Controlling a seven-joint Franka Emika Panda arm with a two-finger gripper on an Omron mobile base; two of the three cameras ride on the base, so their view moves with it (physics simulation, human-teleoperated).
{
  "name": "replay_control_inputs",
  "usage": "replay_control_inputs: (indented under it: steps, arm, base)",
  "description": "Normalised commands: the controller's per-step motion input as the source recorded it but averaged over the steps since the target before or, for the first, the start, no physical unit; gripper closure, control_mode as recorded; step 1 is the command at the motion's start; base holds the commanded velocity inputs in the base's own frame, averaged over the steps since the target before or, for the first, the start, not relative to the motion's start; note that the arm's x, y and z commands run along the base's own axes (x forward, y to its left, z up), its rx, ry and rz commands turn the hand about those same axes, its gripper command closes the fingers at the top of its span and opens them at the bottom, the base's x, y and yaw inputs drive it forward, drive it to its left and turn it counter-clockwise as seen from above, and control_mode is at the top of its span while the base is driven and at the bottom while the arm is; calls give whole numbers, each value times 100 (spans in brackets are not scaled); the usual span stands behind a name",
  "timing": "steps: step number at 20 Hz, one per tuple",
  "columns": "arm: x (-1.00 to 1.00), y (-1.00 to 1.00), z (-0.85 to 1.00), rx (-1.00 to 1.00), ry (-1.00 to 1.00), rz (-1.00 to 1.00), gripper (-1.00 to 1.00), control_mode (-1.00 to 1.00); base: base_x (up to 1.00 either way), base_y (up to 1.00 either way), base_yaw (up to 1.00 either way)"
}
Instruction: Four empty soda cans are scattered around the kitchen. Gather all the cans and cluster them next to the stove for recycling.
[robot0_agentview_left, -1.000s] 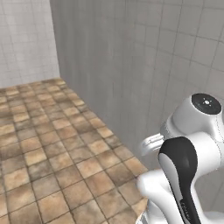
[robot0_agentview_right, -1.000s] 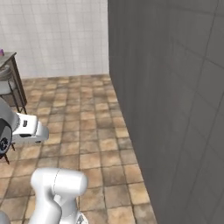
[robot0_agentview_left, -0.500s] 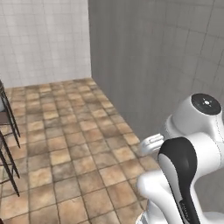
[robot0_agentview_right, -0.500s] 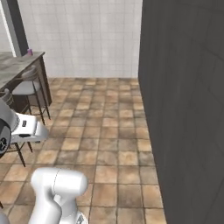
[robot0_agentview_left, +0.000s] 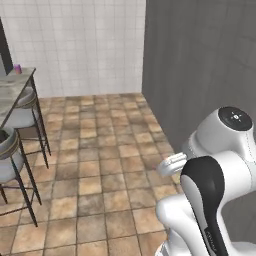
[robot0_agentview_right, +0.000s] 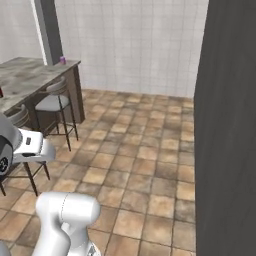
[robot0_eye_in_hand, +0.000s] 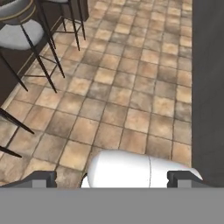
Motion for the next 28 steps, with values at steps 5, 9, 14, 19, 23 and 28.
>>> replay_control_inputs:
  steps: [5,9,14,19,23,28]
  arm:
    - [0,0,0,0,0,0,-100,100]
    - [0,0,0,0,0,0,-100,100]
    - [0,0,0,0,0,0,-100,100]
    - [0,0,0,0,0,0,-100,100]
    - [0,0,0,0,0,0,-100,100]
    - [0,0,0,0,0,0,-100,100]
  base:
    - [64,-37,39]
    - [54,-45,38]
    - [45,-48,35]
    - [39,-61,35]
    - [26,-81,37]
    - [31,-85,36]
